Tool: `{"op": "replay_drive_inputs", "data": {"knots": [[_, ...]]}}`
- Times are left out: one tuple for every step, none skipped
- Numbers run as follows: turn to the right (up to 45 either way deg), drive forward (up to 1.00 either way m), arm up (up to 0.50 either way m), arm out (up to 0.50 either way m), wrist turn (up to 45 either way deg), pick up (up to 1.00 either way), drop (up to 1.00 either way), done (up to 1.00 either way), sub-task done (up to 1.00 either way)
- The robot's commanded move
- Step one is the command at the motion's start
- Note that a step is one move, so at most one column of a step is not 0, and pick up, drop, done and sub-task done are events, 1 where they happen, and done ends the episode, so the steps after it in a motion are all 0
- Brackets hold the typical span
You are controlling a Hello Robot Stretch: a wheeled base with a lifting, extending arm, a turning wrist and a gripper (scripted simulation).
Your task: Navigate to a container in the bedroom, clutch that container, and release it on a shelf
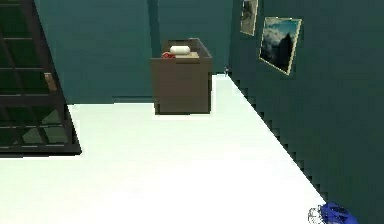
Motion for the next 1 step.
{"op": "replay_drive_inputs", "data": {"knots": [[45.0,0.00,0.00,0.00,0.0,0.00,0.00,0.00,0.00]]}}
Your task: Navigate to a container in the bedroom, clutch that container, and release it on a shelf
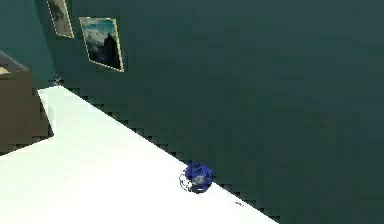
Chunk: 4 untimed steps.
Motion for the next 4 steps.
{"op": "replay_drive_inputs", "data": {"knots": [[45.0,0.00,0.00,0.00,0.0,0.00,0.00,0.00,0.00],[45.0,0.00,0.00,0.00,0.0,0.00,0.00,0.00,0.00],[36.0,0.00,0.00,0.00,0.0,0.00,0.00,0.00,0.00],[0.0,0.60,0.00,0.00,0.0,0.00,0.00,0.00,0.00]]}}
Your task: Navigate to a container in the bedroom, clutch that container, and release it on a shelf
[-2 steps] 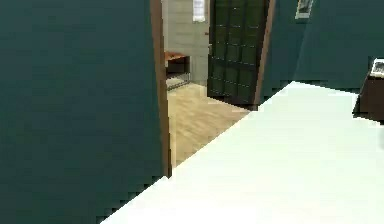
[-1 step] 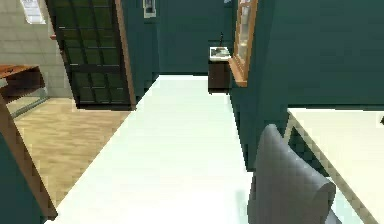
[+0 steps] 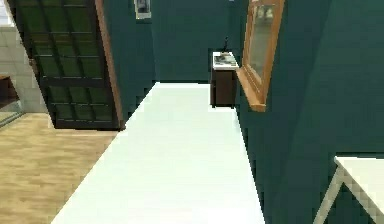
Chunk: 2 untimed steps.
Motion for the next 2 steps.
{"op": "replay_drive_inputs", "data": {"knots": [[6.0,0.00,0.00,0.00,0.0,0.00,0.00,0.00,0.00],[0.0,0.25,0.00,0.00,0.0,0.00,0.00,0.00,0.00]]}}
